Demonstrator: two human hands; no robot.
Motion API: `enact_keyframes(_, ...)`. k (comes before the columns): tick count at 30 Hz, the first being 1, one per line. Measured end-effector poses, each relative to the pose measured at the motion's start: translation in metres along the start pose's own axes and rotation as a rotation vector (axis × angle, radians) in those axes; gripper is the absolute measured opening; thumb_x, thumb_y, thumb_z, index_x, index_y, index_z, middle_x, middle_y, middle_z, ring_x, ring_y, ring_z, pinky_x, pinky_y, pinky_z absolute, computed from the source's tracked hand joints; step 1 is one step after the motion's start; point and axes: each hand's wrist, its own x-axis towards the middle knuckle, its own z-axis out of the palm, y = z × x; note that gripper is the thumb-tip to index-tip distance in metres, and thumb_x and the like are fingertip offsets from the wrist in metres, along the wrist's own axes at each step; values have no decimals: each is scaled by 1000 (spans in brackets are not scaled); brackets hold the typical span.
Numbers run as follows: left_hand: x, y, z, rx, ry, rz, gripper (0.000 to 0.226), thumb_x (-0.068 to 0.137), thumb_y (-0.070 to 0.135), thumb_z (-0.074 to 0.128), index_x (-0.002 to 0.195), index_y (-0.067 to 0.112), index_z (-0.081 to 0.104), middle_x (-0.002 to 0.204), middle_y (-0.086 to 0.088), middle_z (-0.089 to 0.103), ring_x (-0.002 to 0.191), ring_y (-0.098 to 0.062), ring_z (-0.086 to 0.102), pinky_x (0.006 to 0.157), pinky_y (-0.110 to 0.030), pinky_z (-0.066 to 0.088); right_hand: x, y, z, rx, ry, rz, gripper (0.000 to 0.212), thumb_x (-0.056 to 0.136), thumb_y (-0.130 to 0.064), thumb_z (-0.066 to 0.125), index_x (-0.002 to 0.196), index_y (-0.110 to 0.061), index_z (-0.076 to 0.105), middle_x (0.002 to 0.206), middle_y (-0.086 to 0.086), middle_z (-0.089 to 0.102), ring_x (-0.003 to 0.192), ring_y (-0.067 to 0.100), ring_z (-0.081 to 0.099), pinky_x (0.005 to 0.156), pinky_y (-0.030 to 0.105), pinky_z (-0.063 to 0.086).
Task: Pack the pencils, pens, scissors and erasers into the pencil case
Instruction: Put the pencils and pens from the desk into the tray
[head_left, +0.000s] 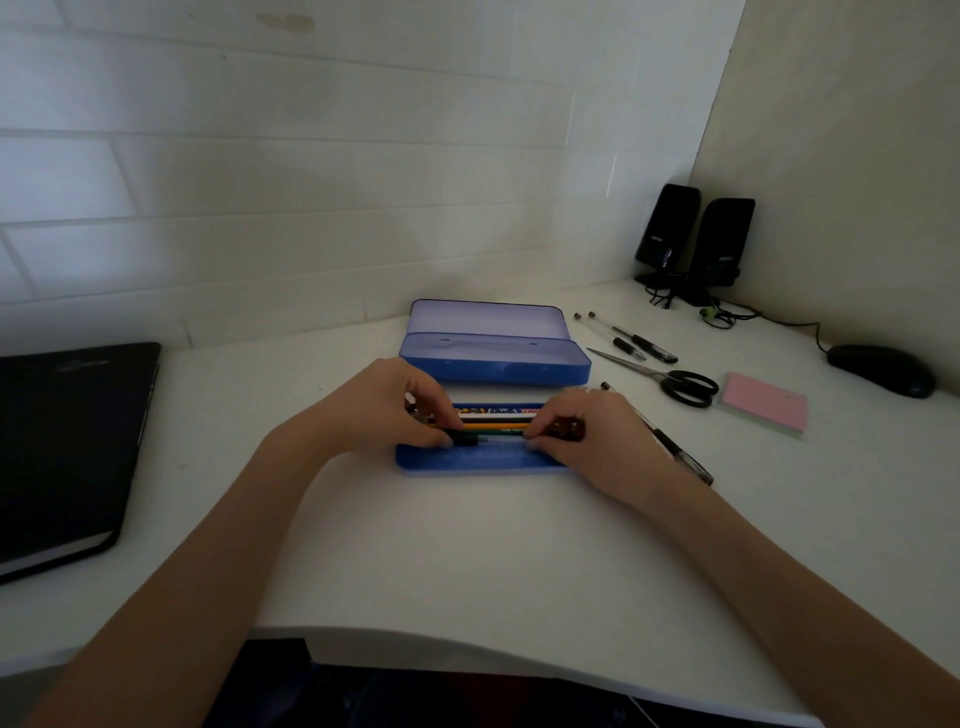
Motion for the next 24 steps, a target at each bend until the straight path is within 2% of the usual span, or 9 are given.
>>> enact_keyframes(7, -1, -2, -4, 14, -5, -21, 22, 70, 11, 78, 75, 32, 75, 63, 24, 64, 60, 4, 55, 57, -5, 40, 2, 0, 5, -35, 22, -23, 7, 81, -21, 71, 88, -22, 73, 90, -7, 62, 85, 8, 55, 74, 9, 39)
enact_keyframes(13, -3, -3, -6, 23, -6, -17, 18, 70, 11, 78, 78, 27, 77, 71, 2, 69, 59, 0, 54, 57, -6, 40, 4, 2, 1, -43, 45, -18, 8, 84, -26, 67, 90, -26, 71, 86, -12, 58, 80, 3, 53, 75, 16, 42)
enact_keyframes(16, -3, -4, -7, 7, -13, -22, 20, 70, 11, 78, 76, 29, 76, 64, 8, 67, 57, 1, 54, 57, -6, 41, 5, 14, -17, -129, 243, 93, 12, 88, -24, 61, 94, -23, 71, 89, -6, 61, 72, 6, 51, 73, 24, 43)
enact_keyframes(18, -3, -4, -7, 3, -20, -26, 19, 71, 12, 77, 77, 30, 76, 62, 17, 66, 58, 4, 55, 58, -6, 41, 4, 25, -32, -250, 325, 207, 18, 90, -22, 58, 102, -19, 71, 97, 0, 65, 78, 10, 53, 73, 25, 41)
enact_keyframes(21, -3, -2, -7, 7, -21, -30, 14, 74, 14, 76, 80, 26, 77, 59, 25, 63, 57, 6, 54, 57, -5, 38, -1, 40, -42, -314, 234, 415, 21, 91, -22, 56, 105, -17, 71, 104, 5, 70, 84, 17, 59, 74, 30, 46)
enact_keyframes(24, -3, -2, -7, 14, -18, -27, 13, 75, 15, 75, 81, 26, 77, 61, 25, 64, 61, 7, 55, 58, -5, 39, -2, 47, -39, -324, 142, 481, 19, 90, -20, 57, 97, -15, 74, 97, 8, 72, 81, 20, 61, 73, 33, 49)
